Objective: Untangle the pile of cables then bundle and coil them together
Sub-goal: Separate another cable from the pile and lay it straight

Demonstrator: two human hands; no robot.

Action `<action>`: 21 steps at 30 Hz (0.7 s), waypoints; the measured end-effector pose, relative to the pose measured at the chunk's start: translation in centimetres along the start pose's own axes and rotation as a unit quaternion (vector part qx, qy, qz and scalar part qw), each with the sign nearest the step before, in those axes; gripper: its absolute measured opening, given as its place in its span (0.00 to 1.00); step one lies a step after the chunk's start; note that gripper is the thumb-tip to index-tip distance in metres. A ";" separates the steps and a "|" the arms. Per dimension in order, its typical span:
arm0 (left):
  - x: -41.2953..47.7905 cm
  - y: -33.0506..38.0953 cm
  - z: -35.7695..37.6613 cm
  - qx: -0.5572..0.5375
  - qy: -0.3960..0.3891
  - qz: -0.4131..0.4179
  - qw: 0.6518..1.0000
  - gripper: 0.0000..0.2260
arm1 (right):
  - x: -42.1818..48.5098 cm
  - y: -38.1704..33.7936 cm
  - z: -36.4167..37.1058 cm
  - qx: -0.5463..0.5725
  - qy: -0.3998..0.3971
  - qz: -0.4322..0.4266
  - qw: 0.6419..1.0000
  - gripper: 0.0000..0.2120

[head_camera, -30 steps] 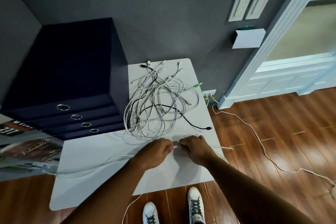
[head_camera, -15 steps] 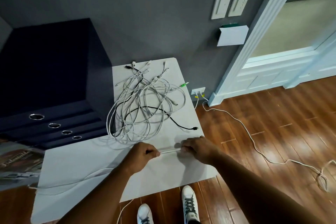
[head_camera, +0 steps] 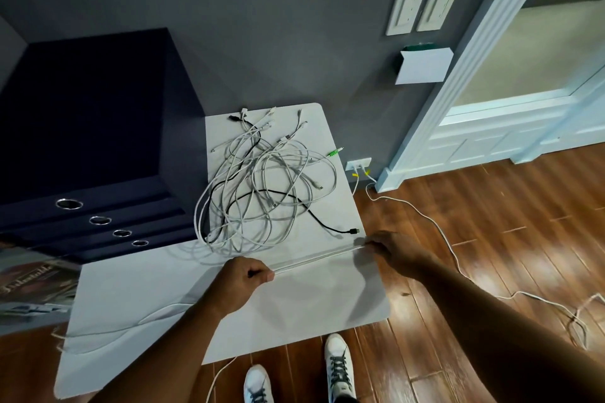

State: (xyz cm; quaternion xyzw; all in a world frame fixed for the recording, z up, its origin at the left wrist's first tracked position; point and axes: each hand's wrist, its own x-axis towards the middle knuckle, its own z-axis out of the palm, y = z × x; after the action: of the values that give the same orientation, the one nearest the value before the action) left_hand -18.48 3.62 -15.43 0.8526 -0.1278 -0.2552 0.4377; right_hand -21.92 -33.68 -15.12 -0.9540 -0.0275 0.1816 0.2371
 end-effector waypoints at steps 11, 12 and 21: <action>-1.3 -3.7 -5.0 0.055 0.027 -0.041 0.997 0.04 | 0.0 1.5 0.3 -0.003 0.008 0.038 0.999 0.06; -1.5 -4.1 -5.4 0.056 0.034 -0.041 0.997 0.04 | 0.1 1.5 0.4 -0.002 0.011 0.041 0.999 0.06; -2.7 -5.2 -6.8 0.070 0.065 -0.055 0.994 0.10 | -1.0 1.9 1.9 -0.023 0.025 0.125 0.992 0.09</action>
State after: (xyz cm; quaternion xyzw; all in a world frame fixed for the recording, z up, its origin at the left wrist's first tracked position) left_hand -17.06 12.48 -15.42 0.9018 -0.0700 -0.2131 0.3695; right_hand -23.59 -34.63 -17.21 -0.9595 0.0938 0.1850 0.1907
